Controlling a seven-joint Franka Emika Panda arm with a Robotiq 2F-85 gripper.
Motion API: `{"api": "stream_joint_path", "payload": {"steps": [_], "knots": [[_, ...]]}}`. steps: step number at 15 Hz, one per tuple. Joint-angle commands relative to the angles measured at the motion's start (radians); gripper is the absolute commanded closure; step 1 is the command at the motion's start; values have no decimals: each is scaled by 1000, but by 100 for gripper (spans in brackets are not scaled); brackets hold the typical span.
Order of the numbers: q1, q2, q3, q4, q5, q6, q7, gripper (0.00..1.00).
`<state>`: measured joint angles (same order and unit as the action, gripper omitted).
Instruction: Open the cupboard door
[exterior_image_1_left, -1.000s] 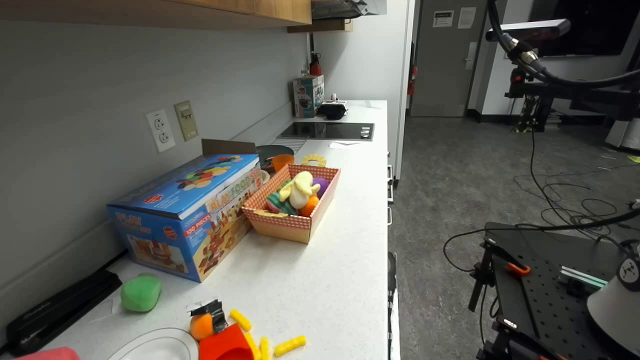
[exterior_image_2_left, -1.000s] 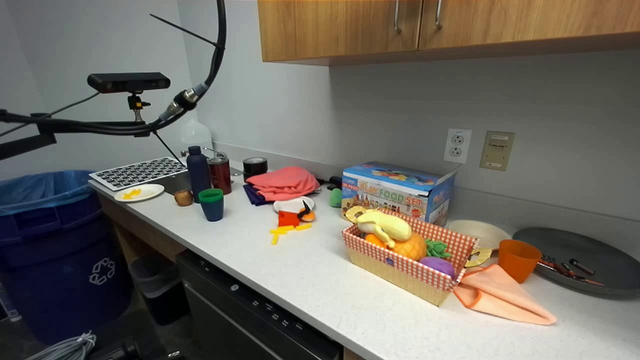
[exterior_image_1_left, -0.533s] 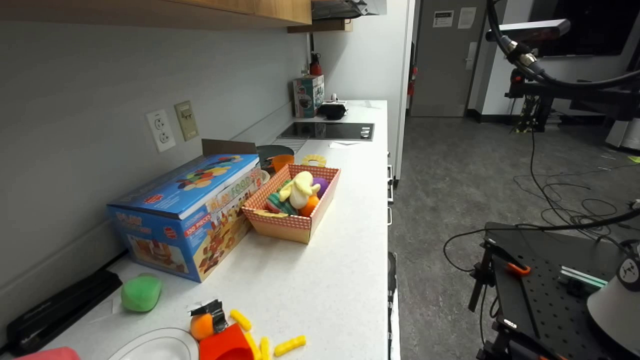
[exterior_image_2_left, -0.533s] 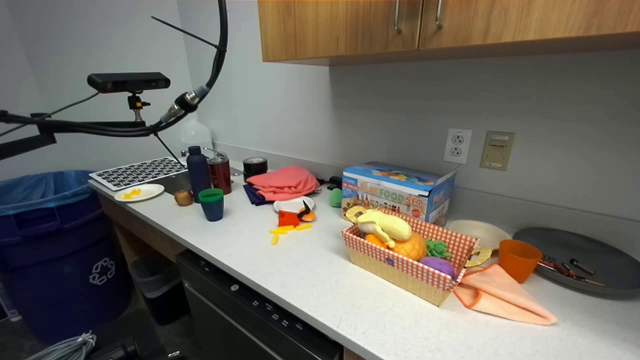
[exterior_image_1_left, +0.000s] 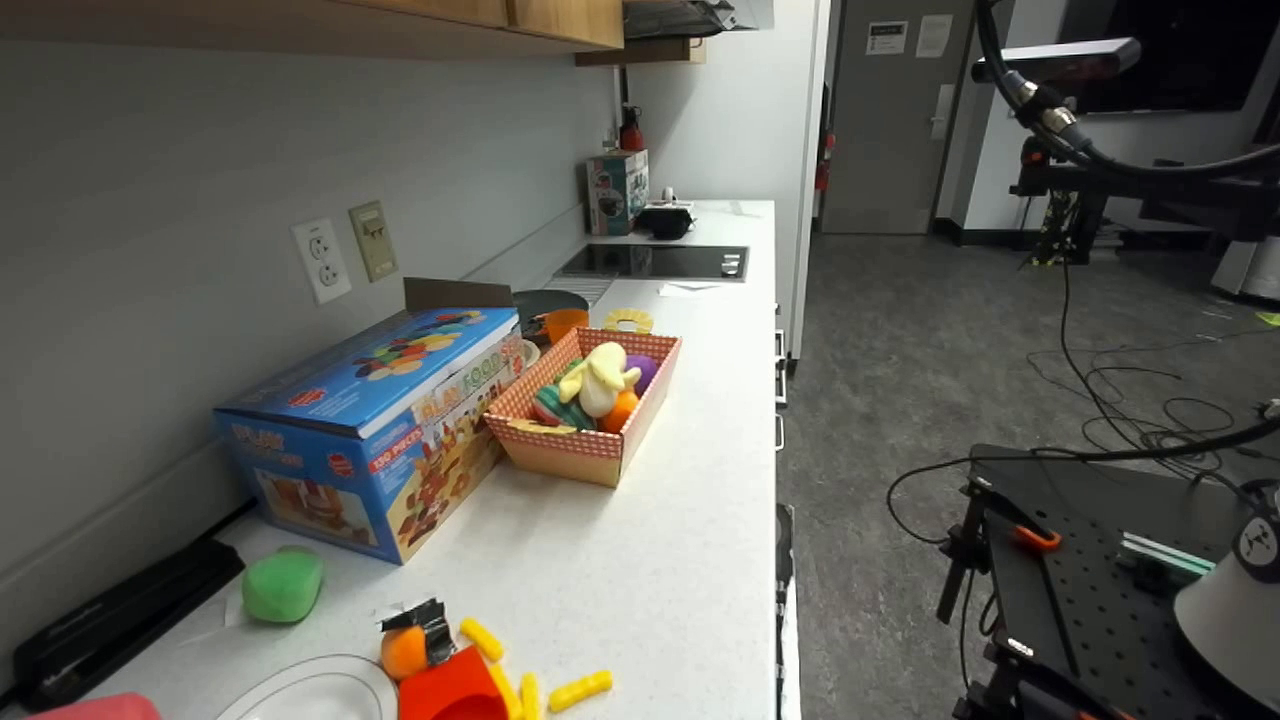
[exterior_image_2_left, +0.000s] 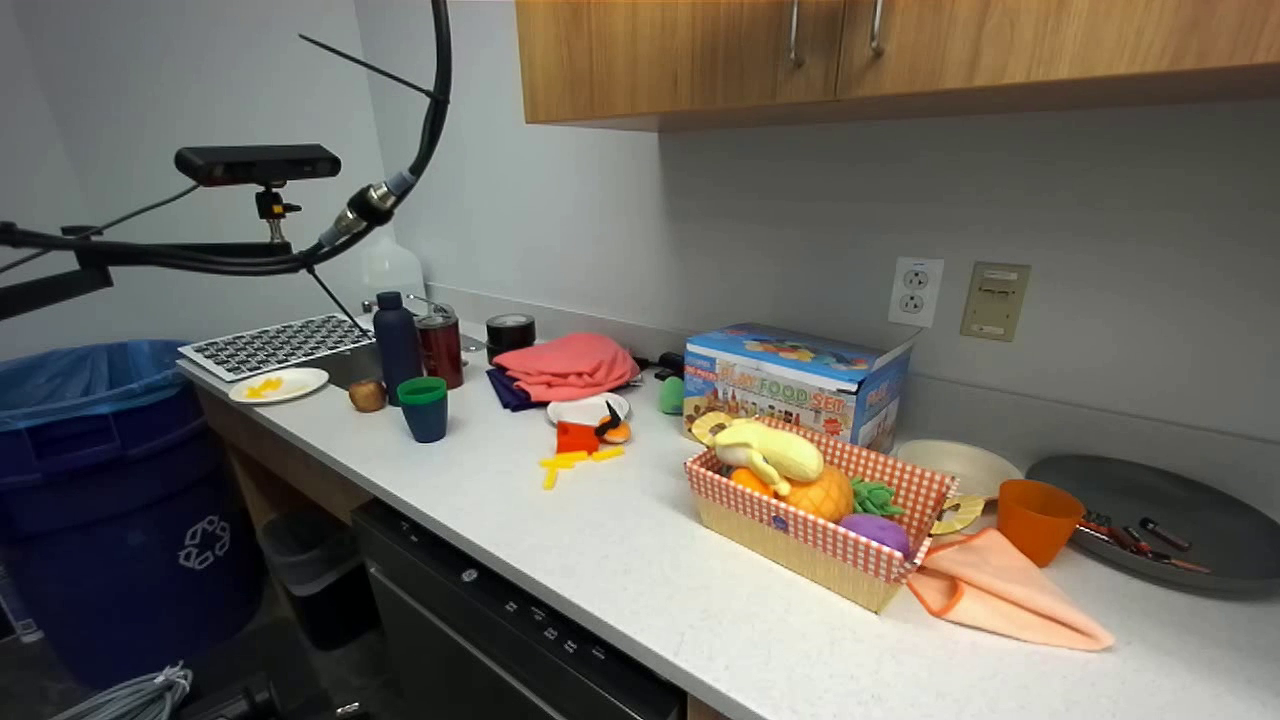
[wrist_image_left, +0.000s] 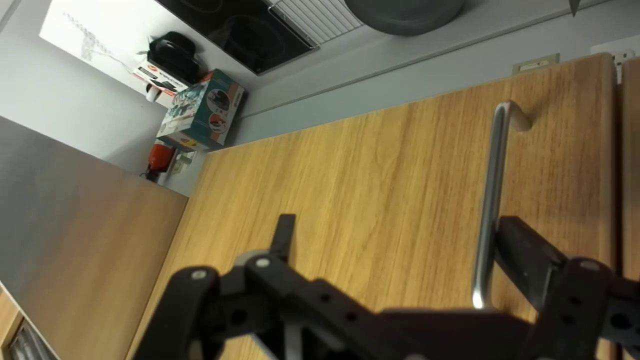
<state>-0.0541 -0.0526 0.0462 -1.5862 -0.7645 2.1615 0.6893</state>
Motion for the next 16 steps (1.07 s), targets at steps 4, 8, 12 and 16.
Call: {"api": "stream_joint_path", "payload": {"steps": [4,8,12,16], "knots": [[-57,-53,-99,-163,-98,136,52,0],[-70,-113,-105,-232,-169,169,127,0],[-77,-189,-98,-283,-204,139,143,0],[-91,-264,-92,-335,-195,106,120,0]]}}
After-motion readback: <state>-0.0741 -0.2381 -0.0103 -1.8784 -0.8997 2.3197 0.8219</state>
